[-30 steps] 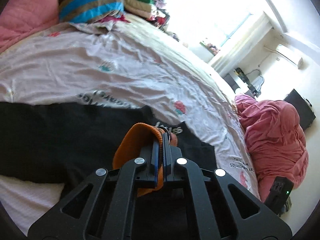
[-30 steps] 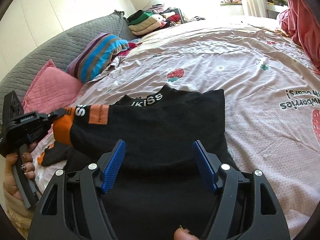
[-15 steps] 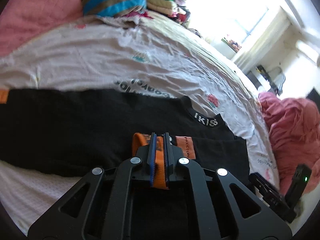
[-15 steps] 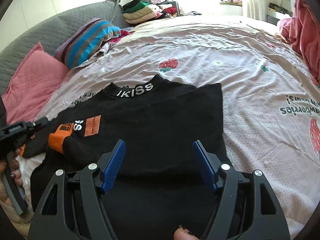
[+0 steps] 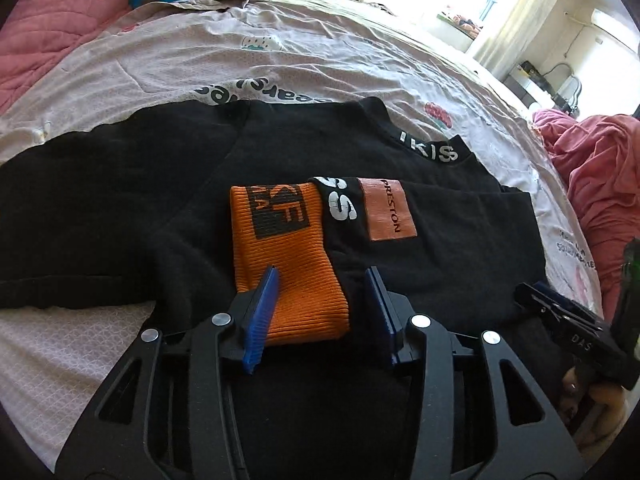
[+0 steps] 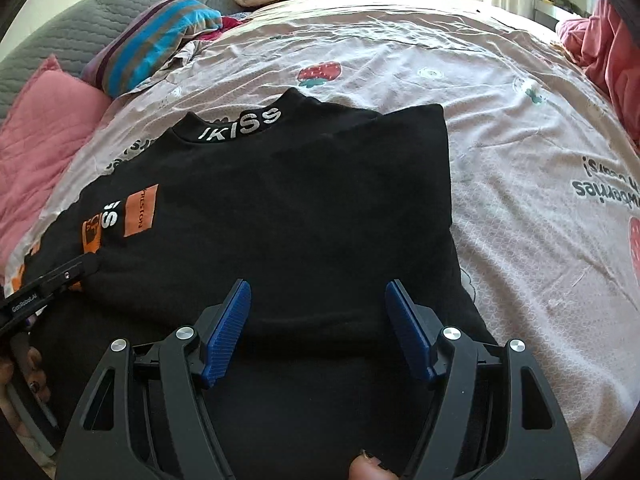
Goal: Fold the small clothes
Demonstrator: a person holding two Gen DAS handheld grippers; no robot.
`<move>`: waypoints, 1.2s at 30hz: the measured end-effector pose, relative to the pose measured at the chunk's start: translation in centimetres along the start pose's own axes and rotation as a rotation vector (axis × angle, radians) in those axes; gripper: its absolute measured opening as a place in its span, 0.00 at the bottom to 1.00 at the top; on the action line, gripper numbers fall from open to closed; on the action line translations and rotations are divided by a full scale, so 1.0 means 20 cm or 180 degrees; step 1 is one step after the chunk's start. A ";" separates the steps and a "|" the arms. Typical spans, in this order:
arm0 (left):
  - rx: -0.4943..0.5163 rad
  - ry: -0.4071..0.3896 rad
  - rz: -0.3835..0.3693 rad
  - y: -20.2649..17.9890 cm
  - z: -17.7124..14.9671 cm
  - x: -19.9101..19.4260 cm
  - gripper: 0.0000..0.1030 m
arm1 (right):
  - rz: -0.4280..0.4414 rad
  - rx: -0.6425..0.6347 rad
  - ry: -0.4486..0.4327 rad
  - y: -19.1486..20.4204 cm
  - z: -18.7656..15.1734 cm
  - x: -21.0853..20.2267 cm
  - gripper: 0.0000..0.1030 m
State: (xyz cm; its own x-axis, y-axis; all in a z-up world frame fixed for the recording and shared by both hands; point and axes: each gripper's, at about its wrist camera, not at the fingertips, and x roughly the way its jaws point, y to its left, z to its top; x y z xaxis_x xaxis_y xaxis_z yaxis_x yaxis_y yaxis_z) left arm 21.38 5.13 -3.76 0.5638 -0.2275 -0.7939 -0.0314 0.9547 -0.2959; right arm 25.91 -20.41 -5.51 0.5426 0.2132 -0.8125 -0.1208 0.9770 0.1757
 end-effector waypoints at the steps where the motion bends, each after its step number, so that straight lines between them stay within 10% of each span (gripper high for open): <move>1: 0.0004 -0.0003 -0.0007 0.00 0.00 -0.01 0.37 | -0.0007 -0.0011 -0.0007 0.00 0.00 -0.01 0.67; 19: -0.0116 -0.0316 0.0089 0.07 0.02 -0.25 0.89 | 0.0361 -0.0077 -0.0408 0.13 0.04 -0.24 0.95; 36: -0.0514 -0.0626 0.0321 0.37 -0.01 -0.52 0.91 | 0.0686 -0.0574 -0.0546 0.61 0.05 -0.30 0.96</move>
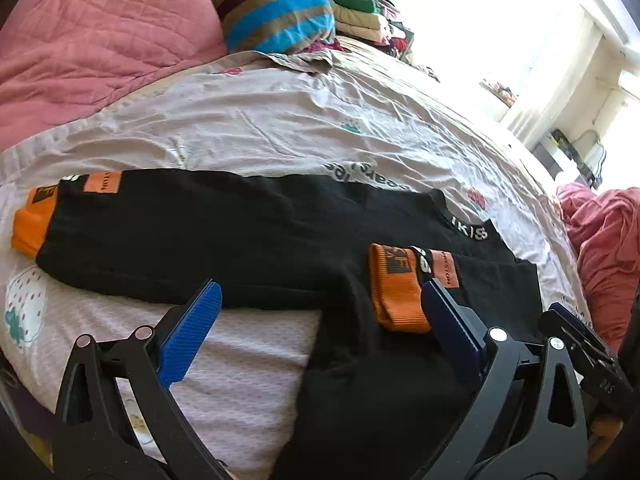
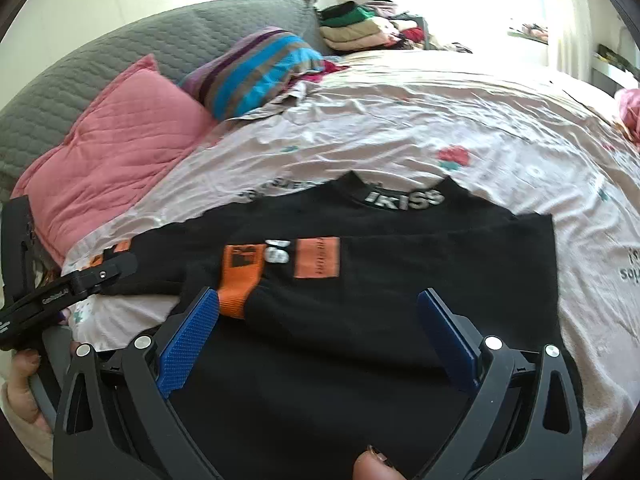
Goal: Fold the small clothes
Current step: 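Move the left gripper to the other orange sleeve cuff and grasp it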
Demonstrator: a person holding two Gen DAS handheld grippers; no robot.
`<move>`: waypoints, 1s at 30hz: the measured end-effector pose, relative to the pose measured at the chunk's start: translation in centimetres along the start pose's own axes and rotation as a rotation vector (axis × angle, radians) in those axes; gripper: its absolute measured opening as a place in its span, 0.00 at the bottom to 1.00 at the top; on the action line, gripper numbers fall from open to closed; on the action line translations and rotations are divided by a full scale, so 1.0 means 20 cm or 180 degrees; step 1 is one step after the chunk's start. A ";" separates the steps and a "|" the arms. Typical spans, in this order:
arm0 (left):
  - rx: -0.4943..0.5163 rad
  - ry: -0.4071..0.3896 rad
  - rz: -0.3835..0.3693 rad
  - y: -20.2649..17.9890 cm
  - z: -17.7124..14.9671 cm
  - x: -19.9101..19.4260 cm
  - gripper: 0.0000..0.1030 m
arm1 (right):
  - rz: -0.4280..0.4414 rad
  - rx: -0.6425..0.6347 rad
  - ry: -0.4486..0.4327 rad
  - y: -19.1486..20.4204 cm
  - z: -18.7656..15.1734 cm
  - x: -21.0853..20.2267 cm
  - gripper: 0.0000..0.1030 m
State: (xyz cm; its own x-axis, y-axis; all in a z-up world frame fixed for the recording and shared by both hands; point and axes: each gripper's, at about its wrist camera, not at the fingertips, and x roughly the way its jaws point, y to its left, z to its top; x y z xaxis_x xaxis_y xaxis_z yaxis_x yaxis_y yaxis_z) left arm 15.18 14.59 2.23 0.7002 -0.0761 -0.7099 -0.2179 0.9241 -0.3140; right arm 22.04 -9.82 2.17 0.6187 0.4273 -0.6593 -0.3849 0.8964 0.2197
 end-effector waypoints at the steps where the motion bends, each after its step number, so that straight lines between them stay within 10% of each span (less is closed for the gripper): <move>1: -0.0036 -0.0013 0.0017 0.03 0.00 -0.01 0.91 | 0.0018 -0.0030 -0.0003 0.03 0.01 0.00 0.96; 30: -0.0805 -0.0201 0.0716 0.65 0.00 -0.13 0.91 | 0.0308 -0.0604 0.0095 0.66 0.08 0.23 0.96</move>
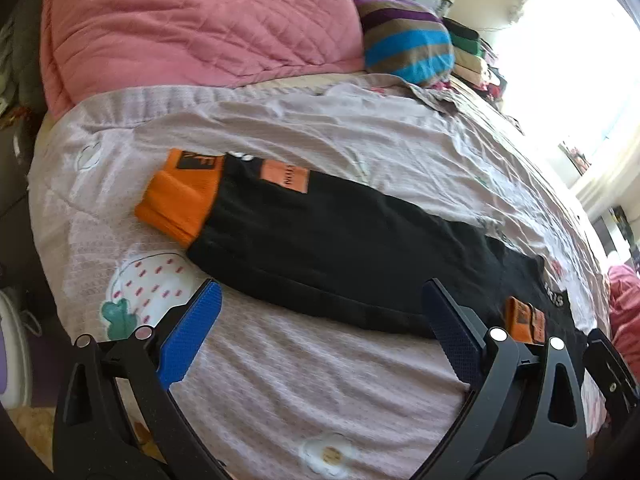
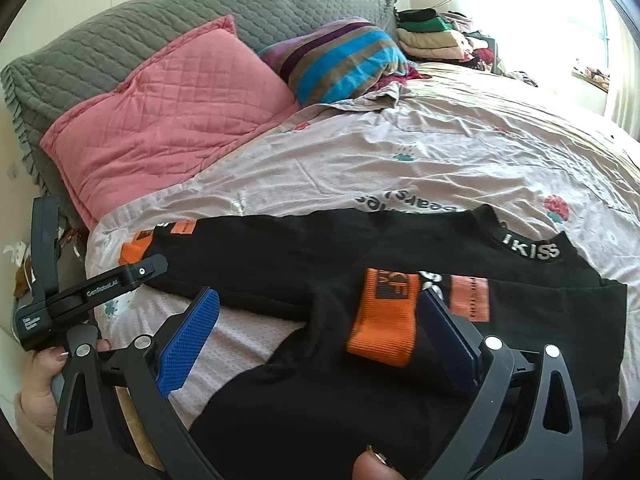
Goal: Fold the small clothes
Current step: 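Move the left gripper to the other orange sleeve cuff and grasp it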
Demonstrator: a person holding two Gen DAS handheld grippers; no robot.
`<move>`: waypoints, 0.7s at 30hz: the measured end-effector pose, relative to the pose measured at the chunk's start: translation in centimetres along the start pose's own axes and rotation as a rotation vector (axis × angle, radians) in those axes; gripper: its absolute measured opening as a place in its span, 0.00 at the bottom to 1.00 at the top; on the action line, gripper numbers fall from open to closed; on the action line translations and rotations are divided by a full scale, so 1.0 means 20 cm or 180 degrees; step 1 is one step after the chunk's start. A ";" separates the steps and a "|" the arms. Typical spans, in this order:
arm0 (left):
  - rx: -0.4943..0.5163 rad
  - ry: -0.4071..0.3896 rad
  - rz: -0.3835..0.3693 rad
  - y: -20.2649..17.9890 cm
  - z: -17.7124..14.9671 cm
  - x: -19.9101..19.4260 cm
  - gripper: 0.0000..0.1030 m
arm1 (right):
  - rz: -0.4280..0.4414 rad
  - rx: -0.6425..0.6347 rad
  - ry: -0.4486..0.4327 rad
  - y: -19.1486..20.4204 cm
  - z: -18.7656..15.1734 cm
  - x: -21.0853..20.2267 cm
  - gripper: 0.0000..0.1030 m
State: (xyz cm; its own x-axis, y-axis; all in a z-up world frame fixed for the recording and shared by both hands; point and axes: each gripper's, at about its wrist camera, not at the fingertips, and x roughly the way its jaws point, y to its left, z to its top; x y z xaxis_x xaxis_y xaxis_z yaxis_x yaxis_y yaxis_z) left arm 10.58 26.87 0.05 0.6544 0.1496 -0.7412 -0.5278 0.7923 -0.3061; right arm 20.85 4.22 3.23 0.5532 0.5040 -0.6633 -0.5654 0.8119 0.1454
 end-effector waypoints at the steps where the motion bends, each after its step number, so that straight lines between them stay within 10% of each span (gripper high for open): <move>1: -0.0028 0.0007 0.0021 0.02 0.00 0.01 0.91 | 0.0011 -0.0011 0.0011 0.01 0.00 0.01 0.96; 18: -0.0632 -0.0120 -0.0175 0.31 0.11 0.19 0.90 | 0.0036 0.0198 0.0117 -0.01 0.00 0.13 0.96; 21: -0.0660 -0.0187 -0.0074 0.31 0.14 0.20 0.76 | -0.0021 0.0282 0.0125 -0.06 -0.01 0.13 0.96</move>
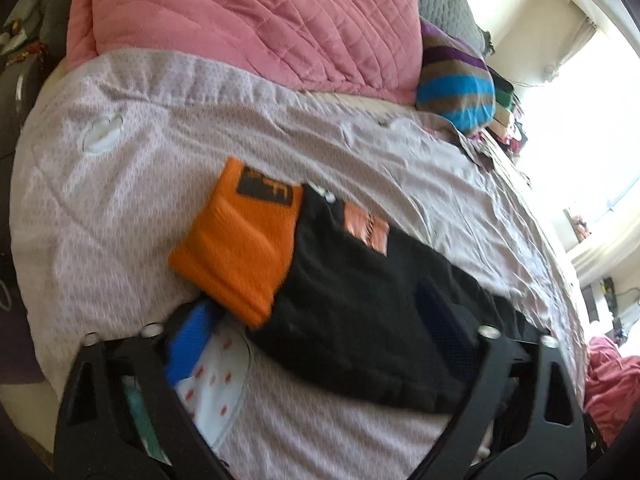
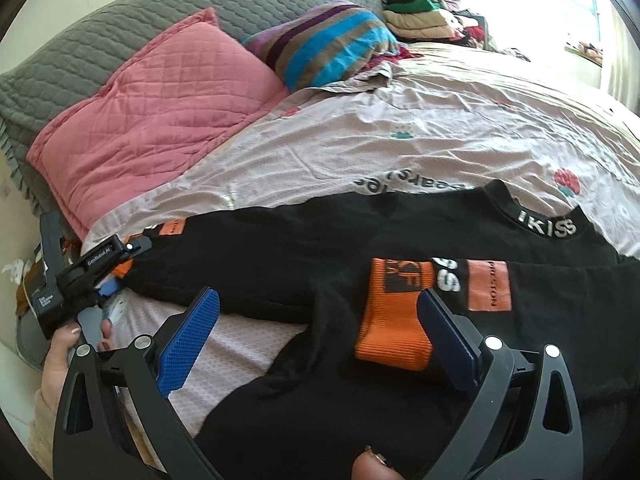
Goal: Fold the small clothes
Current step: 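Move the left gripper to the other orange sleeve cuff and grasp it, then lift the sleeve with the left gripper and fold it across the shirt body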
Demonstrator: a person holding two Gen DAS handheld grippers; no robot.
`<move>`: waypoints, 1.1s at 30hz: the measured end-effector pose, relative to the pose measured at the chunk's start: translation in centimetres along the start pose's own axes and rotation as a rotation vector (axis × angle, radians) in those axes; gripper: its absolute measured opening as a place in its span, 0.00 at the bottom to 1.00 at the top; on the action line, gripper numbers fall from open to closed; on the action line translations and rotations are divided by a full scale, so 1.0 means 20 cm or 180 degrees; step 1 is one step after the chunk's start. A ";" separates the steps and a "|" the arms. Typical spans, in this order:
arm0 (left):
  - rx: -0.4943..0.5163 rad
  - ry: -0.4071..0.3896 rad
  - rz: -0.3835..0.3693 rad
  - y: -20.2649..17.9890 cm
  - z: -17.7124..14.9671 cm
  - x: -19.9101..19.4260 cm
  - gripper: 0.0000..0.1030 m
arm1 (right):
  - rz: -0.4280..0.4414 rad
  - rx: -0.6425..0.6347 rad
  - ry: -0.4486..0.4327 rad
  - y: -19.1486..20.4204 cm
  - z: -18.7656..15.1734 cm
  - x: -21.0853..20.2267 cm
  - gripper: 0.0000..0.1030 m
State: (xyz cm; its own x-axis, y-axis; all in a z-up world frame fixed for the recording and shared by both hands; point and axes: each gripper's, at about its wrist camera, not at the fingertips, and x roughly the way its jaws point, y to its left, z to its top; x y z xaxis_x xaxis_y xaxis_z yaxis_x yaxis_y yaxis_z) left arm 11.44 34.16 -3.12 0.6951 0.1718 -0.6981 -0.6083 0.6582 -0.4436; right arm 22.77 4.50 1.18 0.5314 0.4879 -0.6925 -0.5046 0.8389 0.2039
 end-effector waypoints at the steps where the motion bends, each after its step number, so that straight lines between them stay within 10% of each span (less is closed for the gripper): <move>1: -0.0006 -0.0018 0.0032 0.00 0.01 0.01 0.70 | -0.0008 0.0027 0.0003 -0.02 0.00 0.00 0.96; 6: -0.0044 -0.0078 0.0108 0.03 0.05 0.02 0.09 | -0.0054 0.0177 0.0017 -0.11 -0.01 -0.01 0.96; 33: 0.0574 -0.0314 -0.0873 -0.60 -0.10 -0.41 0.06 | -0.0166 0.0587 -0.0290 -0.45 -0.12 -0.32 0.96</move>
State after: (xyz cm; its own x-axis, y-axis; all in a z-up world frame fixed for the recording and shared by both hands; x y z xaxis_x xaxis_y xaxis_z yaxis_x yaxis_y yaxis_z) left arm 12.35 23.32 6.78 0.8624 0.0348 -0.5050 -0.3222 0.8071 -0.4947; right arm 22.27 -6.76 2.18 0.6172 0.4554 -0.6416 -0.3462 0.8895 0.2983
